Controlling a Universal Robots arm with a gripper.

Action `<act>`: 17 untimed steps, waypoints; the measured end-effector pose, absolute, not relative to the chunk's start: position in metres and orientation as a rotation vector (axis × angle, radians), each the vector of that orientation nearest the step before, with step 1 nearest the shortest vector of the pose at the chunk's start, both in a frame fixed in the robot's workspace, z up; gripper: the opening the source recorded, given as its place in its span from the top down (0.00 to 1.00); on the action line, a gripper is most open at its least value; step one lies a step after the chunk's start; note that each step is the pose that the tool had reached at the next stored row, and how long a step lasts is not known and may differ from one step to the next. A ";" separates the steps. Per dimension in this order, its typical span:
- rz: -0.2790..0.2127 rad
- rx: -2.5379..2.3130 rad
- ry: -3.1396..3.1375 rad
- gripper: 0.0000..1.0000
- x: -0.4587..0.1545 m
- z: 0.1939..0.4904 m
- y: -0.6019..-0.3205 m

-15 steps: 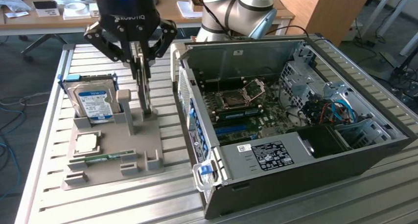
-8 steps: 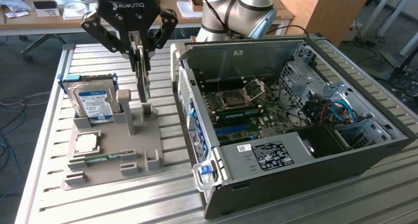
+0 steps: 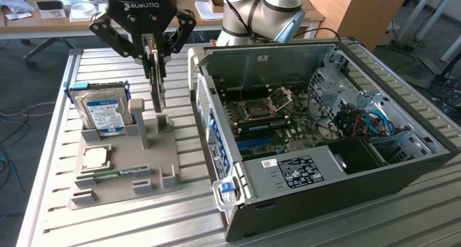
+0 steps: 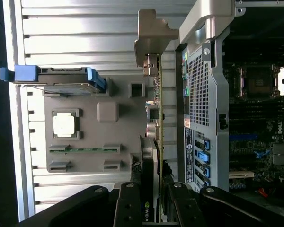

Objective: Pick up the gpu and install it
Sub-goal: 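Pick up the gpu and move the gpu toward the slot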

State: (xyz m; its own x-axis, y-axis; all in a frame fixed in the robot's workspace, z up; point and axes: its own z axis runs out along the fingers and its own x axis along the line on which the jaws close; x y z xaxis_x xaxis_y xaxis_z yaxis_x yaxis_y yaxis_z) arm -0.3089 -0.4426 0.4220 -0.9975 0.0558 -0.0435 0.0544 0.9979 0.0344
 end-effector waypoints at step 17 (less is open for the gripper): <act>0.051 0.087 3.117 0.73 -0.281 0.426 -0.443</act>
State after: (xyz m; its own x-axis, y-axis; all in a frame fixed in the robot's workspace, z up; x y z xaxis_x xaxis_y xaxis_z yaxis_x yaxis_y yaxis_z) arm -0.2806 -0.4426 0.4265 -0.9982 0.0559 -0.0222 0.0552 0.9979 0.0333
